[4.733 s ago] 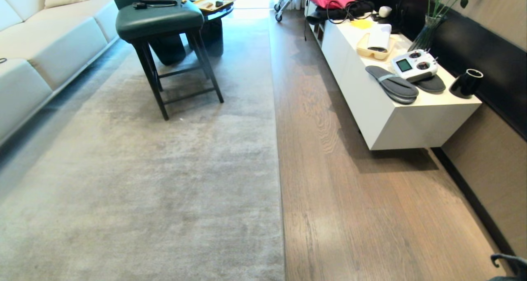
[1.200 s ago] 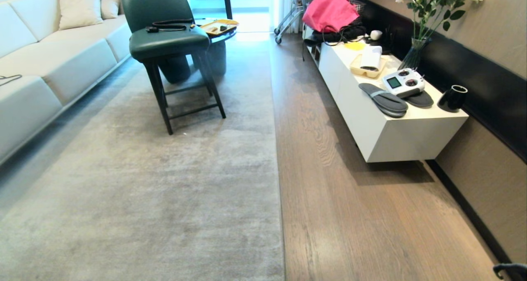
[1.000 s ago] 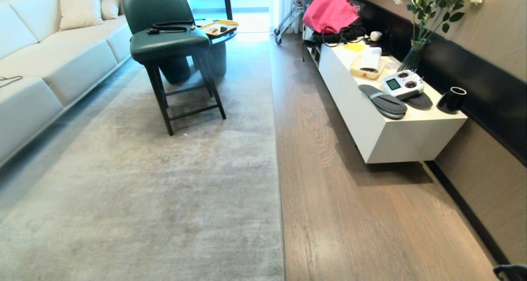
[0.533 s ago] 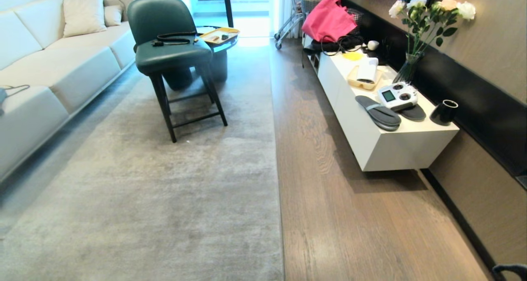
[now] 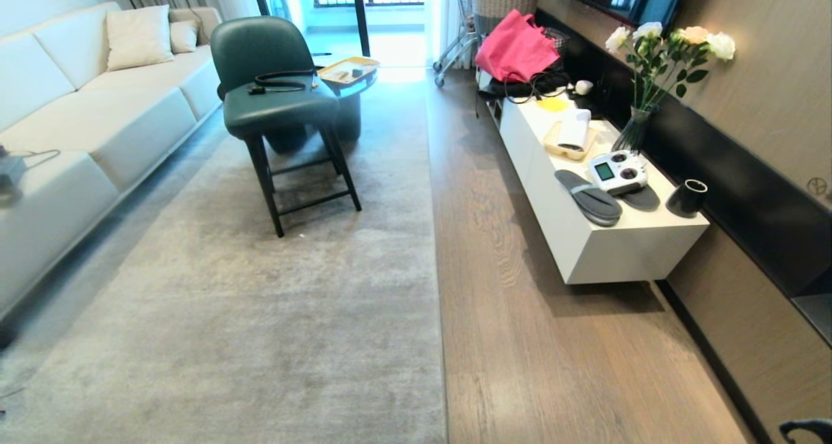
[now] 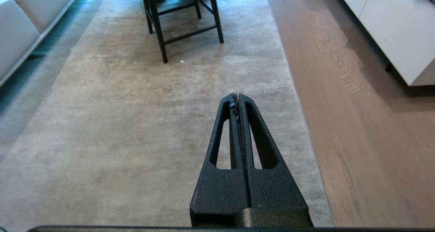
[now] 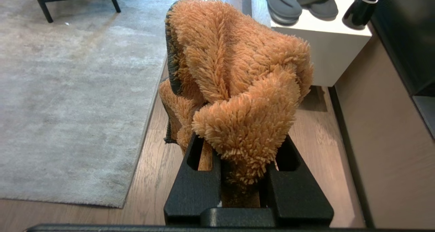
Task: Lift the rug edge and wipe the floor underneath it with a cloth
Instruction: Put down the rag
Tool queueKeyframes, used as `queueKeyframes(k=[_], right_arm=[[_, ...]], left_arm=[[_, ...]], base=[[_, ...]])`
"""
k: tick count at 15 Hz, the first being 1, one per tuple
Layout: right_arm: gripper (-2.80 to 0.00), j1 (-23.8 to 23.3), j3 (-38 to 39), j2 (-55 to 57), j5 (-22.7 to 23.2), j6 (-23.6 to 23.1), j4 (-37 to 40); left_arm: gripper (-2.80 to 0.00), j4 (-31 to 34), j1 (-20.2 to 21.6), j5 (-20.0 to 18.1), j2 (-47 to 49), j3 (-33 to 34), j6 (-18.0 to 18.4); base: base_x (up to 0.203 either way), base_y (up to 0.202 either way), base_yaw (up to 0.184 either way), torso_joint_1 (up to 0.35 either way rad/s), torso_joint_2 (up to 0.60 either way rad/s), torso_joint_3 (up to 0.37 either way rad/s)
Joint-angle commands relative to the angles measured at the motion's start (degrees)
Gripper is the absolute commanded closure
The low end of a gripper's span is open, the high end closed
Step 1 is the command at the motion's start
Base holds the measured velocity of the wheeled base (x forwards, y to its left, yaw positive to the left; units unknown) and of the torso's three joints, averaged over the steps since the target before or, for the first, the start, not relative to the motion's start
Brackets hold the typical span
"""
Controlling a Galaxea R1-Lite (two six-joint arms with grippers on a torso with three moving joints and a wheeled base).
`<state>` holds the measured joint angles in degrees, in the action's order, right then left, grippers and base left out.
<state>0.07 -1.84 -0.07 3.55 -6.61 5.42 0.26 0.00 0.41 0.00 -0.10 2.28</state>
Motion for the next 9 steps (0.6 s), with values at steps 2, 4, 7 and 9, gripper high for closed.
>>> queueKeyframes(k=[2, 4, 7, 9], right_arm=[[0.0, 0.01, 0.0, 0.07, 0.06, -0.07, 0.03], [0.0, 0.01, 0.0, 0.07, 0.06, -0.07, 0.03], [0.0, 0.01, 0.0, 0.07, 0.06, -0.05, 0.03], [0.0, 0.01, 0.0, 0.07, 0.06, -0.02, 0.03]], left_arm=[[0.0, 0.0, 0.0, 0.02, 0.0, 0.01, 0.01], [0.0, 0.0, 0.0, 0.02, 0.0, 0.01, 0.01], [0.0, 0.0, 0.0, 0.04, 0.0, 0.01, 0.01], [0.0, 0.0, 0.0, 0.02, 0.0, 0.01, 0.01]], base=[[0.0, 0.0, 0.0, 0.138, -0.5, -0.359], [0.0, 0.0, 0.0, 0.148, -0.5, -0.362], [0.0, 0.0, 0.0, 0.173, -0.53, -0.359], [0.0, 0.0, 0.0, 0.195, -0.55, -0.364]])
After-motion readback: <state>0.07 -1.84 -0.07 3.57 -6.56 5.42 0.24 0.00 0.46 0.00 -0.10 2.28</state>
